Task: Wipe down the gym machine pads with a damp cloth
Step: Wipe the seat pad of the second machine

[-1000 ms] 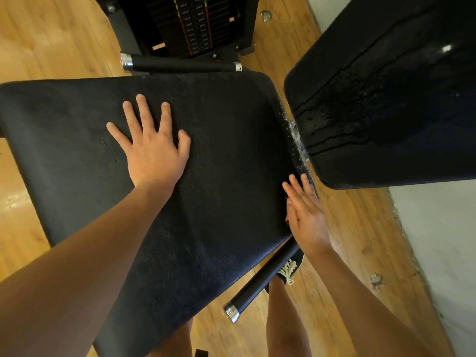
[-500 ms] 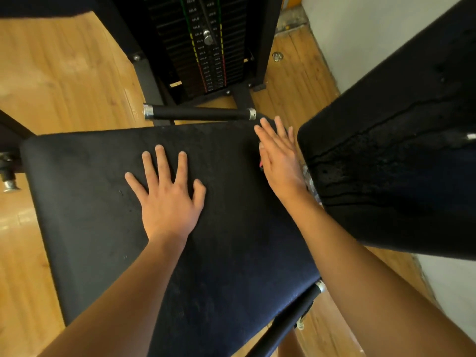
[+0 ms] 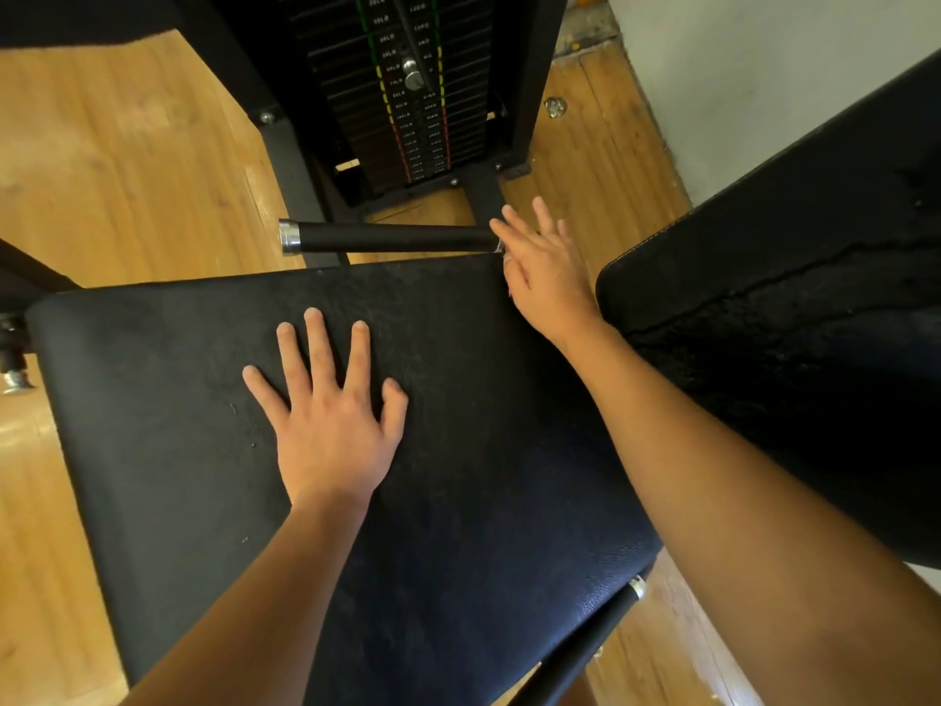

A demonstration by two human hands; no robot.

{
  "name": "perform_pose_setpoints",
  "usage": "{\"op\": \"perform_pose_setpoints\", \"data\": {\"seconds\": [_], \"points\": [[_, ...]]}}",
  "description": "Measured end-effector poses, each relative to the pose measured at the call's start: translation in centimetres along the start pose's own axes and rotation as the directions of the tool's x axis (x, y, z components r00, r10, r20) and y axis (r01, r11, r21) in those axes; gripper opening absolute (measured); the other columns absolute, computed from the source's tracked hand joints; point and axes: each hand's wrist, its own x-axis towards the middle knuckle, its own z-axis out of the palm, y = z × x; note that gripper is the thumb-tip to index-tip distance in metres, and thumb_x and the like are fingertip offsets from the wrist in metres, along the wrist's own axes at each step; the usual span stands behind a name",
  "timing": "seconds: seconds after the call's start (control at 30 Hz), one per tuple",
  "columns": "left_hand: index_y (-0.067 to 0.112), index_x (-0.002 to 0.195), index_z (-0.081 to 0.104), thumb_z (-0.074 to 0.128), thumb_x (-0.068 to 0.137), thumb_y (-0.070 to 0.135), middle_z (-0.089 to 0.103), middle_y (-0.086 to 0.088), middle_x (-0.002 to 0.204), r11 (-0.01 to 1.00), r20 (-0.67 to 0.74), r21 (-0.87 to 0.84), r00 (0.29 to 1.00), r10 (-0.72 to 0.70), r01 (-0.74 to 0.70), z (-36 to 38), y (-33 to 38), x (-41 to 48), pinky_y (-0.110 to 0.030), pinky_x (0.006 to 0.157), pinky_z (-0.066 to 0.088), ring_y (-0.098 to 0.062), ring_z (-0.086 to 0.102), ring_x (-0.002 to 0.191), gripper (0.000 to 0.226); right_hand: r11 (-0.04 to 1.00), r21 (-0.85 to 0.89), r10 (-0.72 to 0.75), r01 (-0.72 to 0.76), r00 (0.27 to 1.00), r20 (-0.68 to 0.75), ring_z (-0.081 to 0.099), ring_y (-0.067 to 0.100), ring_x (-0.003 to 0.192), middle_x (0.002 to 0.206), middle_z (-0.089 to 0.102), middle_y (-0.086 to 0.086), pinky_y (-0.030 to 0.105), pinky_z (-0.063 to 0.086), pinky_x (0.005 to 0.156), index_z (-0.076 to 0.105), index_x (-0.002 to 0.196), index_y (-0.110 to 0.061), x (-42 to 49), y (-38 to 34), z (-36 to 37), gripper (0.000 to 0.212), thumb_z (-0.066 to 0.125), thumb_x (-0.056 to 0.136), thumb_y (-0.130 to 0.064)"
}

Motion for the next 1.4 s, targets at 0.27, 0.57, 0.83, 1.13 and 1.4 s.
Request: {"op": "perform_pose_setpoints", "data": {"seconds": [0.27,0.57,0.83,1.13,1.4], "points": [[0.022,0.160,0.030,0.030,0.101,0.050,0.013,-0.017,0.169,1.000,0.005,-0.027,1.000,-0.004,0.004,-0.3,0.1,0.1,-0.072,0.119,0.006,-0.040,0.006,0.156,0.066,0.994,0.098,0.051,-0.046,0.997,-0.056,0.016,0.036,0.156,0.157,0.045,0.008,0.045,0.008,0.126,0.052,0.148,-0.010,-6.6,0.7,0.4,0.046,0.049,0.103,-0.004],[0.022,0.160,0.029,0.029,0.101,0.050,0.013,-0.016,0.169,1.000,-0.001,-0.018,1.000,0.000,0.000,-0.1,0.2,0.2,-0.071,0.119,0.005,-0.040,0.005,0.156,0.066,0.995,0.083,0.069,-0.061,0.993,-0.094,0.013,0.032,0.157,0.161,0.041,0.002,0.048,0.000,0.126,0.046,0.153,-0.014,-3.0,-0.5,0.7,0.050,0.045,0.104,-0.004],[0.022,0.160,0.029,0.030,0.101,0.049,0.013,-0.016,0.169,1.000,0.003,-0.029,1.000,-0.002,0.003,-0.3,0.1,0.3,-0.072,0.119,0.005,-0.041,0.006,0.156,0.065,0.994,0.106,0.024,-0.016,0.997,-0.073,0.005,0.027,0.157,0.163,0.037,0.001,0.049,0.002,0.128,0.044,0.154,-0.017,-8.1,0.2,1.1,0.051,0.047,0.104,-0.008],[0.022,0.160,0.029,0.030,0.102,0.049,0.012,-0.016,0.170,0.999,0.010,-0.049,1.000,-0.001,0.002,-0.4,0.2,0.1,-0.072,0.119,0.005,-0.040,0.004,0.156,0.065,0.994,0.106,-0.017,0.020,1.000,-0.025,0.004,0.024,0.157,0.164,0.034,0.001,0.053,0.004,0.128,0.043,0.155,-0.016,-11.0,0.2,0.8,0.050,0.045,0.106,-0.007],[0.022,0.160,0.030,0.030,0.101,0.049,0.013,-0.017,0.169,0.999,0.001,-0.043,1.000,0.000,0.000,-0.4,0.2,0.1,-0.072,0.119,0.005,-0.041,0.005,0.156,0.065,0.998,0.053,-0.031,0.032,0.999,-0.031,0.005,0.029,0.158,0.166,0.032,0.001,0.048,0.000,0.128,0.040,0.156,-0.017,-8.7,0.3,0.9,0.051,0.045,0.106,-0.008]]}}
